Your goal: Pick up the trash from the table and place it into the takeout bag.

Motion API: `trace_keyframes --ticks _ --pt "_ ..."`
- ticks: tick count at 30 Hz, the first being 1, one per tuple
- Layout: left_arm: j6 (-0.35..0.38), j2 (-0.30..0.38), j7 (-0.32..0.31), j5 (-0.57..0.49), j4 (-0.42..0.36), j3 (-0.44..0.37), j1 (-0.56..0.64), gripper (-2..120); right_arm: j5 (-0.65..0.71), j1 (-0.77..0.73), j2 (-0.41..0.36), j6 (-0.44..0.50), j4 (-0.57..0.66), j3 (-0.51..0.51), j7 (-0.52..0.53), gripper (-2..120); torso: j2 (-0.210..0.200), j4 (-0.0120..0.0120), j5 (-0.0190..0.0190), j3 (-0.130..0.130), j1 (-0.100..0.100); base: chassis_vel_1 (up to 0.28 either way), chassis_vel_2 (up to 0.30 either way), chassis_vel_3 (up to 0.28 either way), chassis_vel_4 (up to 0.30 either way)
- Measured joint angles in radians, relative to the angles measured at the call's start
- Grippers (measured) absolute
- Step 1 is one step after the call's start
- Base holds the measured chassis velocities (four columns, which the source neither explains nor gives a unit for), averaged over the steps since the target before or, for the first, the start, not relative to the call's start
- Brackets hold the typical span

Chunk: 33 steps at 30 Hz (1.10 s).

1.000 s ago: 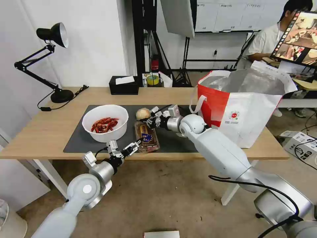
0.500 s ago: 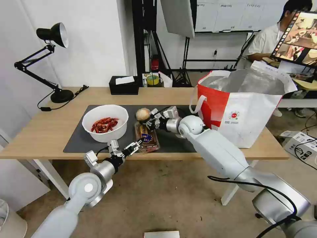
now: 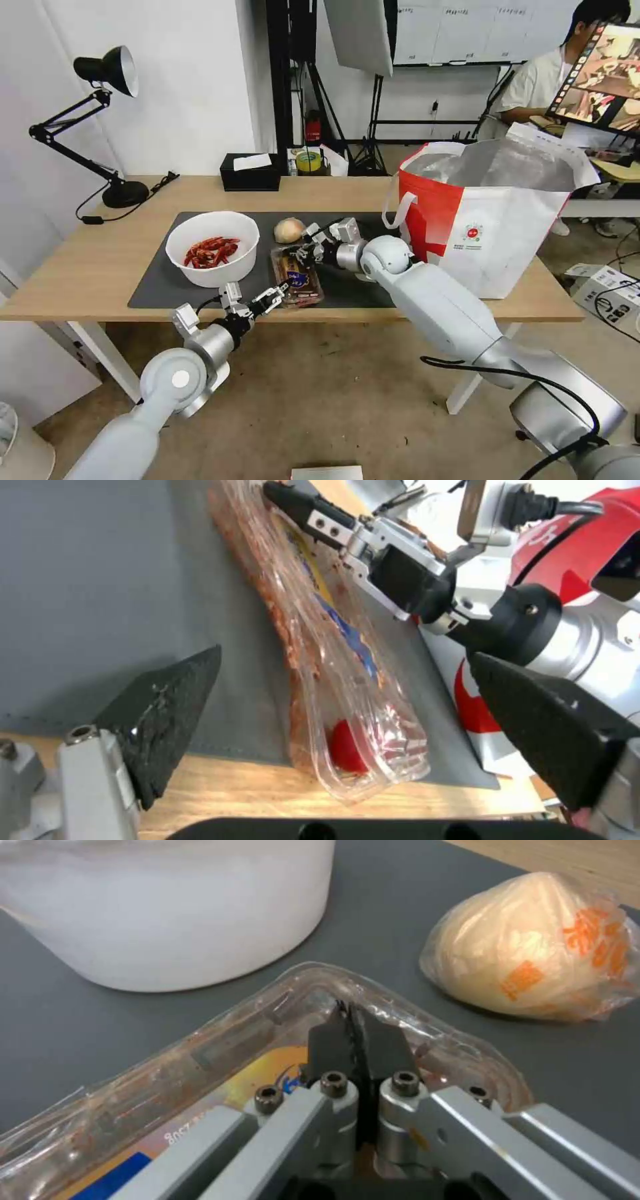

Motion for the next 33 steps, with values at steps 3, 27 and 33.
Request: trace_keyframes --ticks 3,27,33 --pt "0.005 0.0 -0.004 -0.002 0.002 0.004 -0.004 100 0.0 -0.002 0.0 0.0 0.002 0.001 0.0 0 0.0 0.0 0.0 0.0 0.0 0.0 0.0 0.0 0.0" --pt "0.076 0.013 -0.064 -0.081 0.04 0.047 -0.085 90 -0.003 -0.016 0.003 -0.001 0.005 0.016 0.001 0 0.0 0.0001 0.0 0.0 0.0 0.0 0.0 0.0 0.0" --pt "0.072 0.006 -0.07 -0.082 0.058 0.059 -0.1 88 -0.004 -0.017 0.0 0.002 0.004 0.019 0.001 0 0.0 0.0002 0.0002 0.0 0.0 0.0 0.0 0.0 0.0"
